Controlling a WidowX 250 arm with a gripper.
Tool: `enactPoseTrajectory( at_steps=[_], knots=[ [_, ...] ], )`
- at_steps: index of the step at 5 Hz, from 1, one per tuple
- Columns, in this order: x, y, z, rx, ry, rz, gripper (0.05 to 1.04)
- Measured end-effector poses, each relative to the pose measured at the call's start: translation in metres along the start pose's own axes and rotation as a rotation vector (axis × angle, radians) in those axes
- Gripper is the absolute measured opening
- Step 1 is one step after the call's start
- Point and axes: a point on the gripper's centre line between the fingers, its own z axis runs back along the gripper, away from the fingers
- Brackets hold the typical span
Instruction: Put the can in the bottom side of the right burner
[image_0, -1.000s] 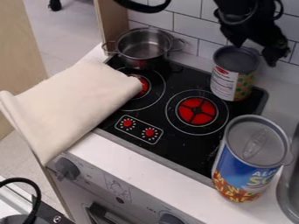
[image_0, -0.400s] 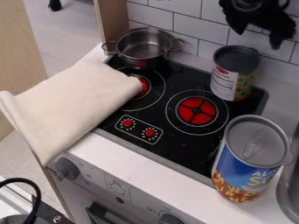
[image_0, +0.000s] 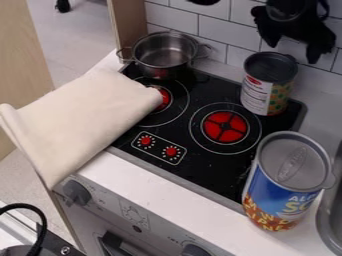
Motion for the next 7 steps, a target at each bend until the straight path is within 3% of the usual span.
enactPoseTrajectory(
  at_steps=[1, 3, 5, 7],
  knots=[
    [-0.006, 0.007, -0.001, 0.059, 0.004, 0.034, 1.0],
    [-0.014, 0.016, 0.005, 0.13, 0.121, 0.182, 1.0],
    [-0.026, 0.025, 0.008, 0.145, 0.167, 0.276, 1.0],
    [-0.044, 0.027, 0.011, 0.141, 0.204, 0.259, 1.001]
  ],
)
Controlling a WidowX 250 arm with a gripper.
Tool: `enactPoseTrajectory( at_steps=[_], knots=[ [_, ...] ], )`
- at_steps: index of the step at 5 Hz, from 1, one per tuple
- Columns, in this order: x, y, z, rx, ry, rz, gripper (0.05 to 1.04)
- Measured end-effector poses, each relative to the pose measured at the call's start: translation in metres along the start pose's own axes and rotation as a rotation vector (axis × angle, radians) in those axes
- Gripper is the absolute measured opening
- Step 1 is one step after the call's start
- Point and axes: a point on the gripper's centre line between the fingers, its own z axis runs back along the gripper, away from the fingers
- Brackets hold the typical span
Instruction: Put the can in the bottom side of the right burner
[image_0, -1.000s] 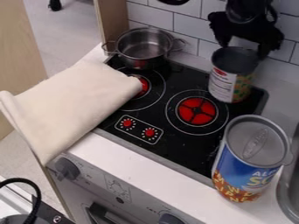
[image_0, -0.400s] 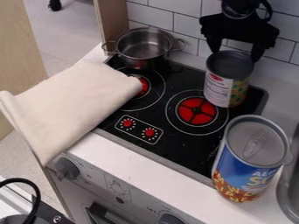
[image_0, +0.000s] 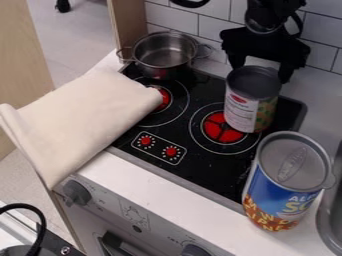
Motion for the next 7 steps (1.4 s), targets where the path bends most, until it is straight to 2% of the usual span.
enactPoseTrajectory(
  at_steps=[1, 2, 4, 7],
  knots=[
    [-0.005, 0.004, 0.009, -0.024, 0.019, -0.029, 1.001],
    [-0.015, 0.008, 0.01, -0.067, 0.058, -0.178, 1.001],
    [-0.035, 0.02, 0.006, -0.024, 0.066, -0.265, 1.001],
    [-0.062, 0.027, 0.02, -0.047, 0.095, -0.226, 1.001]
  ],
)
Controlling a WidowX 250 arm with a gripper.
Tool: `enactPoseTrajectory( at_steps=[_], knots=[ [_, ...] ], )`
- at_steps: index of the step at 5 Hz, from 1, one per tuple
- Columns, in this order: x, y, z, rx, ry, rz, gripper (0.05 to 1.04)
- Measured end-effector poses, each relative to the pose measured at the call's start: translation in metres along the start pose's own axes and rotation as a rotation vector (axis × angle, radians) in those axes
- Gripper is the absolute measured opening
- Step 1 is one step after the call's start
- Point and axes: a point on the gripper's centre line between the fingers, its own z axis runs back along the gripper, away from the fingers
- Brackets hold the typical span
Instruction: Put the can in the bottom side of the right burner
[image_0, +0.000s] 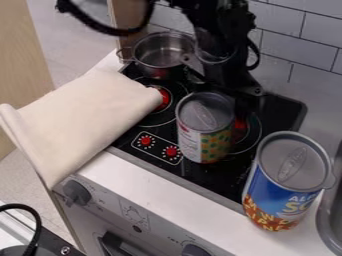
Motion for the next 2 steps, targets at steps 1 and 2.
enactPoseTrajectory(
  at_steps=[1, 2],
  knots=[
    [-0.0076, -0.0032, 0.0058, -0.01, -0.017, -0.014, 1.001],
    [-0.0145, -0.0062, 0.0108, -0.034, -0.015, -0.026, 1.001]
  ],
)
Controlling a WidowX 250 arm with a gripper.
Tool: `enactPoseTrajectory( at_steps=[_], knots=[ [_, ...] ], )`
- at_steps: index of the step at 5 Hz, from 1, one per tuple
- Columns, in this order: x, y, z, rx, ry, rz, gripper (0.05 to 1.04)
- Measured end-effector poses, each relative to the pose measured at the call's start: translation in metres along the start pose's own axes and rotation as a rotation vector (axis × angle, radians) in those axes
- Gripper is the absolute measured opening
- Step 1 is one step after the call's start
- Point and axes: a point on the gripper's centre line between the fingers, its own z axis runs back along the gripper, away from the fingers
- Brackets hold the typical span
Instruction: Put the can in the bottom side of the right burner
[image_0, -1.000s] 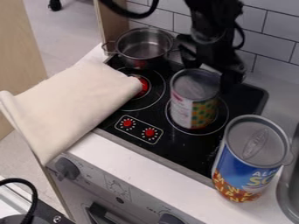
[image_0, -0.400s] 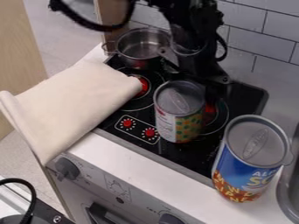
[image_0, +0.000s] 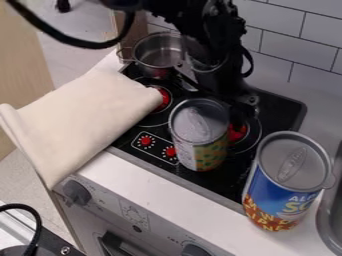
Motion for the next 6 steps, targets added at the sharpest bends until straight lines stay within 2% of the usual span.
enactPoseTrajectory(
  at_steps=[1, 2, 4, 5, 6],
  knots=[
    [-0.009, -0.002, 0.006, -0.01, -0.004, -0.02, 1.001],
    [-0.011, -0.007, 0.006, -0.016, 0.012, -0.023, 1.001],
    [0.0, -0.007, 0.001, 0.007, 0.017, 0.01, 1.001],
    [0.015, -0.005, -0.003, 0.04, -0.038, 0.054, 1.001],
    [0.038, 0.006, 0.0, 0.105, -0.087, 0.143, 1.001]
  ],
)
